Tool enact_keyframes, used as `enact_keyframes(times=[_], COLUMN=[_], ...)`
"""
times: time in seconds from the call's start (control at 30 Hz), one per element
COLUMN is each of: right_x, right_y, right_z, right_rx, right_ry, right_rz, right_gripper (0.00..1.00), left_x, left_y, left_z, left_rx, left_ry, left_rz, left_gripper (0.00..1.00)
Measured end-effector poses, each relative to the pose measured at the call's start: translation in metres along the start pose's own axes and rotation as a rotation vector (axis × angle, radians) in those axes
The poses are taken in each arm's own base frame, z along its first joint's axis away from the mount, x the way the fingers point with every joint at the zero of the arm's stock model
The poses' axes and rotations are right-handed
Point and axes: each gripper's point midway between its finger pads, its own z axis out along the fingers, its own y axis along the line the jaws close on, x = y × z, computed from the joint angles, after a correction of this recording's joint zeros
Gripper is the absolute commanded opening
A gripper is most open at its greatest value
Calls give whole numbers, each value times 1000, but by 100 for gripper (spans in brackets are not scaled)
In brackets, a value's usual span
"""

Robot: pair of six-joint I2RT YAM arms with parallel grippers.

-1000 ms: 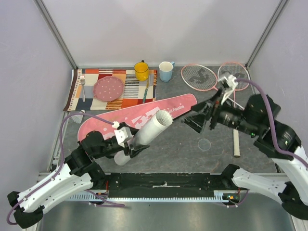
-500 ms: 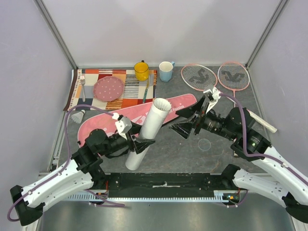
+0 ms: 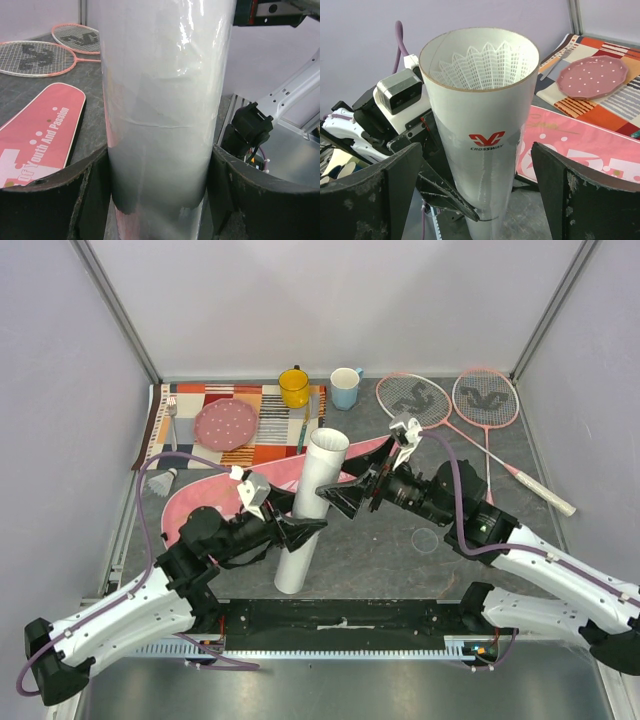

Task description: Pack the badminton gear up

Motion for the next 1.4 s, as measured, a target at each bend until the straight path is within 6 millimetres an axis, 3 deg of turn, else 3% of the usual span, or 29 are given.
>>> enact_keyframes(times=[0.27, 0.37, 0.47, 0.5, 0.6, 0.8, 0.97, 1.13, 1.23, 1.4], right_x=[18, 25, 24, 23, 24, 21, 8, -15, -21, -20], right_y=[-8, -14, -14, -14, -15, -9, -11, -50, -58, -72], right_z=[24, 29, 31, 31, 32, 31, 15, -19, -33, -51], right_rx=[57, 78, 89, 92, 99, 114, 157, 350, 404, 480], right_ry=[14, 30, 19, 15, 17, 17, -12, -84, -119, -108], right_rz=[22, 30, 40, 40, 48, 77, 58, -40, -49, -108], right_gripper=[91, 79, 66, 65, 64, 64, 60, 57, 56, 57], left_x=[-1, -4, -5, -6, -5, -13, -34, -46, -35, -21], left_y=[3, 3, 5, 5, 6, 2, 8, 16, 24, 59], left_z=[4, 4, 3, 3, 1, -14, -45, -85, -90, -82], left_rx=[-19, -24, -38, -40, -54, -132, -278, -375, -418, -623], left_ry=[-11, -22, -27, -30, -19, 101, 156, 87, 81, 112], left_rz=[-30, -36, -50, -55, -77, -154, -211, -246, -273, -298], left_gripper=[20, 25, 42, 52, 66, 80, 84, 85, 83, 83])
